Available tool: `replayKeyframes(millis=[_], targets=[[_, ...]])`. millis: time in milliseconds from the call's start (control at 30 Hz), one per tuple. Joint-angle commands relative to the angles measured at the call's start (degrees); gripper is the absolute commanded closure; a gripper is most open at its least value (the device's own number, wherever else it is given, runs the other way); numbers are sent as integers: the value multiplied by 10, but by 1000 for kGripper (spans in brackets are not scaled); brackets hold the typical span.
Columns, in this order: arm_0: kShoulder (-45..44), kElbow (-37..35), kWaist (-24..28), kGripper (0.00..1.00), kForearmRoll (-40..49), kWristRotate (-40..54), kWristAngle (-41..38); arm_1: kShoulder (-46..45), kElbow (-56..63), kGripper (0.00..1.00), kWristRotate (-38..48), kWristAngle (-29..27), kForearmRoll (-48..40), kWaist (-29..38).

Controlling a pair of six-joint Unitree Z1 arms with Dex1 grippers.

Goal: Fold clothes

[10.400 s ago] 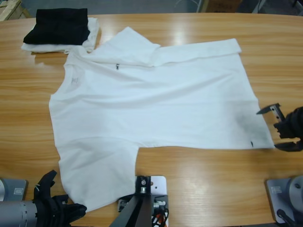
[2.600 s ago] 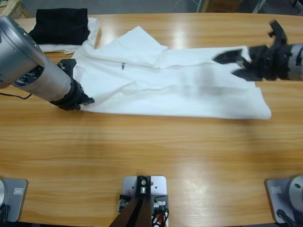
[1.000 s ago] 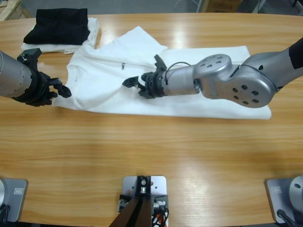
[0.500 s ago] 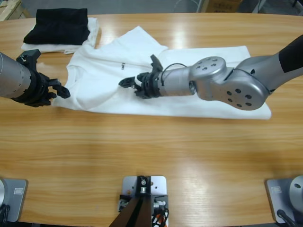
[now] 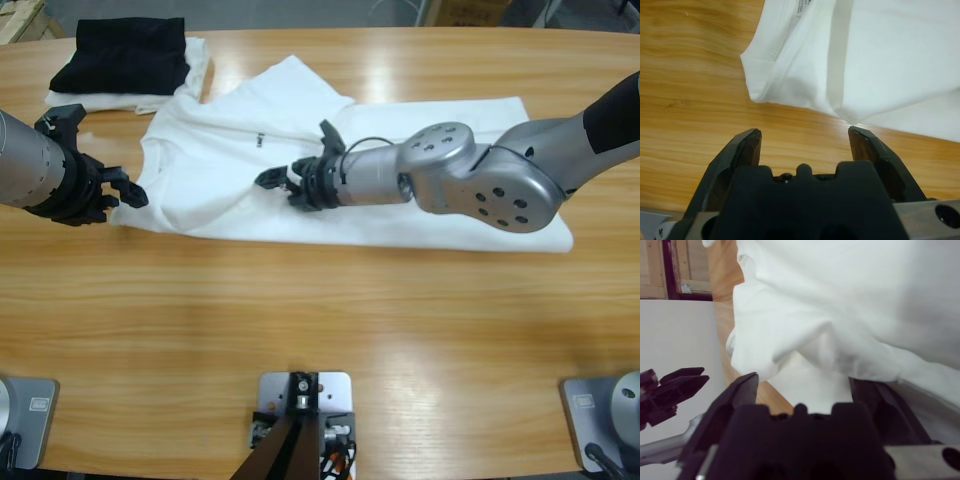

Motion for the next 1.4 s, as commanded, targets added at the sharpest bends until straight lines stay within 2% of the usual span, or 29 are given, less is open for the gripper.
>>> replayKeyframes(millis=[33, 67, 100, 200, 267, 400, 467, 800, 833, 867, 900, 933, 967, 1033, 1100, 1267, 1333, 1400], targets=[[8, 17, 8, 326, -1, 11, 5, 36, 3, 277, -6, -10, -26, 5], [8, 18, 8, 326, -1, 12, 5, 38, 3, 294, -6, -10, -29, 5], [8, 18, 8, 326, -1, 12, 5, 39, 2, 374, -6, -10, -33, 5], [8, 18, 8, 331, -1, 13, 4, 43, 3, 518, -6, -10, -39, 4], [8, 18, 10, 331, -1, 14, 2, 43, 5, 532, -6, -11, -40, 4], [10, 18, 11, 331, -3, 14, 1, 41, 12, 807, -7, -12, -48, 4], [10, 17, 11, 331, -5, 14, 1, 39, 14, 891, -7, -12, -48, 4], [8, 19, 11, 331, -5, 14, 0, 39, 18, 891, -10, -25, -42, 4], [8, 19, 11, 331, -5, 14, 0, 37, 19, 874, -10, -25, -41, 4], [8, 19, 11, 331, -5, 14, -1, 32, 20, 701, -10, -26, -32, 4], [8, 20, 11, 331, -5, 14, -2, 26, 19, 457, -10, -29, -17, 4], [9, 19, 11, 331, -5, 14, -3, 21, 19, 285, -10, -33, 3, 4], [10, 19, 11, 331, -5, 13, -5, 16, 20, 195, -10, -35, 19, 4], [11, 19, 11, 331, -6, 13, -6, 12, 20, 87, -10, -38, 28, 4], [11, 20, 11, 331, -6, 13, -6, 9, 19, 37, -10, -40, 30, 4], [12, 20, 11, 331, -6, 13, -6, 20, 9, 47, -10, -43, 31, 4], [12, 21, 11, 331, -6, 13, -6, 23, 8, 89, -11, -42, 29, 4], [13, 20, 11, 331, -6, 13, -6, 28, 10, 180, -11, -38, 20, 4]])
